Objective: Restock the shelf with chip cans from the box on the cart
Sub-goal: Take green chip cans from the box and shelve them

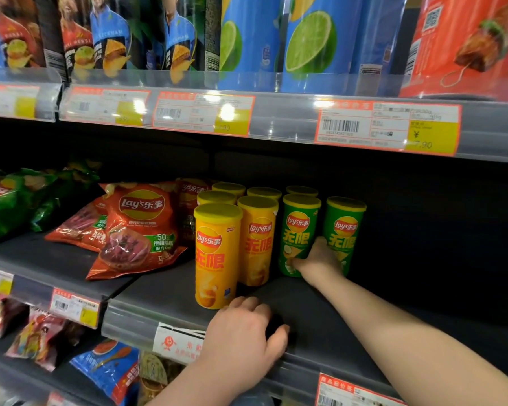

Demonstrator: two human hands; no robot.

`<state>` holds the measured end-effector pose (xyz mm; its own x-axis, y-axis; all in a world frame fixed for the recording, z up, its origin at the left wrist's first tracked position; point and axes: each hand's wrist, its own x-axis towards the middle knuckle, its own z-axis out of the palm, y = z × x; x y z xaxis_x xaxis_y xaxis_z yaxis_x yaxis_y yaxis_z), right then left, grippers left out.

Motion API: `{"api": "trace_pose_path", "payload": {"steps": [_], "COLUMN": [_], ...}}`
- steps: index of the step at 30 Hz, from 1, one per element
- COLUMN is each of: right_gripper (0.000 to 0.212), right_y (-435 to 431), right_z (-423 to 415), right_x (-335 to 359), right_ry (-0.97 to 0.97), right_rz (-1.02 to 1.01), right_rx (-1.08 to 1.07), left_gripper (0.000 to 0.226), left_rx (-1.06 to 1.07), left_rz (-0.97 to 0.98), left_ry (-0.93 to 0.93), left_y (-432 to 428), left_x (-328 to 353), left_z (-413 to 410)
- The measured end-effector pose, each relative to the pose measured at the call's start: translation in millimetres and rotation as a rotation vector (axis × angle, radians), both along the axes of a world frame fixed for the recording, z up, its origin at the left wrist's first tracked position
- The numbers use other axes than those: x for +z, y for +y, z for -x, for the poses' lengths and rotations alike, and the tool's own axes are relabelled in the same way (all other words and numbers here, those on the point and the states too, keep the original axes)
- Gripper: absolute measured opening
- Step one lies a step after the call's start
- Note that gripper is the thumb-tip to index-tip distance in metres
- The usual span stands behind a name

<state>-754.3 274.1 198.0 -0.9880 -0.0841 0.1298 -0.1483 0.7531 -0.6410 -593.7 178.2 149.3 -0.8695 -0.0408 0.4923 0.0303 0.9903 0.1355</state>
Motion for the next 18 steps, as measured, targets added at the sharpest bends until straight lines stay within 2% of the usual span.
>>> {"api": "trace_pose_path", "payload": {"steps": [3,7,9,15,18], "right_gripper": [0.053,0.048,0.049,0.051,0.056], "right_y": [-0.2,3.5,5.6,22.0,37.0], "right_z": [2.7,3.1,2.7,-6.9,-20.6], "right_x": [0.9,-0.3,-2.6,-2.6,1.9], "right_ry": [0.003,0.013,0.007,0.024,0.044], "right_rz": [0.008,-0.027,-0.030,-0.081,-0.205], "right_rx": [0.016,0.040,0.055,0.132,0.210], "left_gripper": [0.040,0.073,0.081,0.086,0.084], "left_rx": [0.001,0.020,0.022,0.051,0.059], "left_rz": [-0.044,-0.019,-0.033,-0.018,0.007], "left_ry": [-0.052,-0.054,-0.064,-0.091,-0.088], "left_y": [-2.0,-0.5,-0.8,1.3,3.1], "left_x": [2.8,5.7,3.7,6.4,8.5], "left_z": [-0.6,-1.8,-1.9,-3.8,-4.0]}}
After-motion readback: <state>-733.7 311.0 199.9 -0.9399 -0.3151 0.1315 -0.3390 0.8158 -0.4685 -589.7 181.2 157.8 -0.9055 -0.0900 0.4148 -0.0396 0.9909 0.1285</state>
